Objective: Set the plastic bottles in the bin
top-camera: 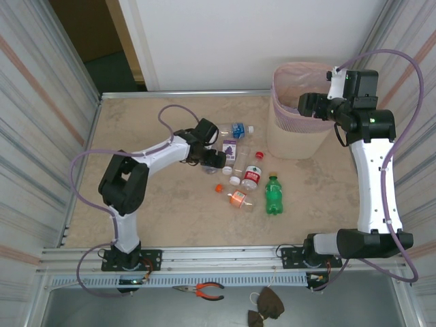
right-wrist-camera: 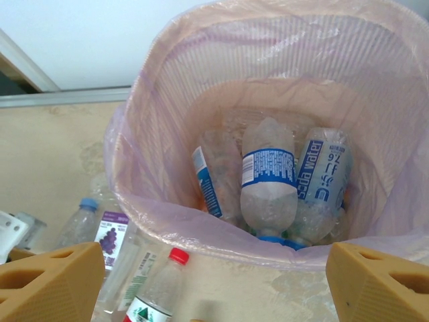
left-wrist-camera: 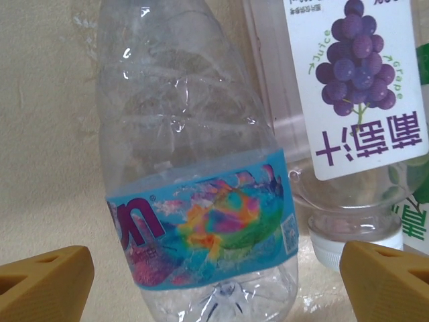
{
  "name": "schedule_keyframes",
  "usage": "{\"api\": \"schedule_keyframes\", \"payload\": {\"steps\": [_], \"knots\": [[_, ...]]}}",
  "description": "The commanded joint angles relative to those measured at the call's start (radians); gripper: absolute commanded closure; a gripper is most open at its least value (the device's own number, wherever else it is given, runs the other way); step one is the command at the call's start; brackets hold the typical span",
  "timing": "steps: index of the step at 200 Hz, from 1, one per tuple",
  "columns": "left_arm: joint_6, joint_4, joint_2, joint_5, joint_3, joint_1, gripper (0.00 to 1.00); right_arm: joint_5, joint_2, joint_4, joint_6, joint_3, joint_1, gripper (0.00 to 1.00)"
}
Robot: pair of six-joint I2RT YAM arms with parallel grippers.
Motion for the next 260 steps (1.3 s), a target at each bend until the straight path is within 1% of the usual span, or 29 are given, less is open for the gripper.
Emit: {"api": "schedule_keyframes", "payload": {"steps": [1,73,130,199,260], "knots": [[-0.014,-0.027,0.028,0.03,0.035,0.011,0.05,-0.009,-0.032,0.017,0.016,-0.011,0.003,0.15],[-0.02,-0.037,0.102,0.03,0.057,0.013,0.06,-0.013,-0.033,0.016,0.017,-0.008,0.002,0.15],[-0.02,-0.038,0.115,0.022,0.057,0.018,0.12,-0.016,-0.037,0.016,0.012,-0.005,0.003,0.15],[-0.013,-0.037,0.065,0.009,0.038,0.018,0.23,-0.018,-0.045,0.021,0.013,-0.002,0.003,0.15],[-0.009,-0.029,-0.012,-0.005,-0.011,0.031,0.27,-0.036,-0.052,0.031,0.026,-0.003,0.004,0.16]]}}
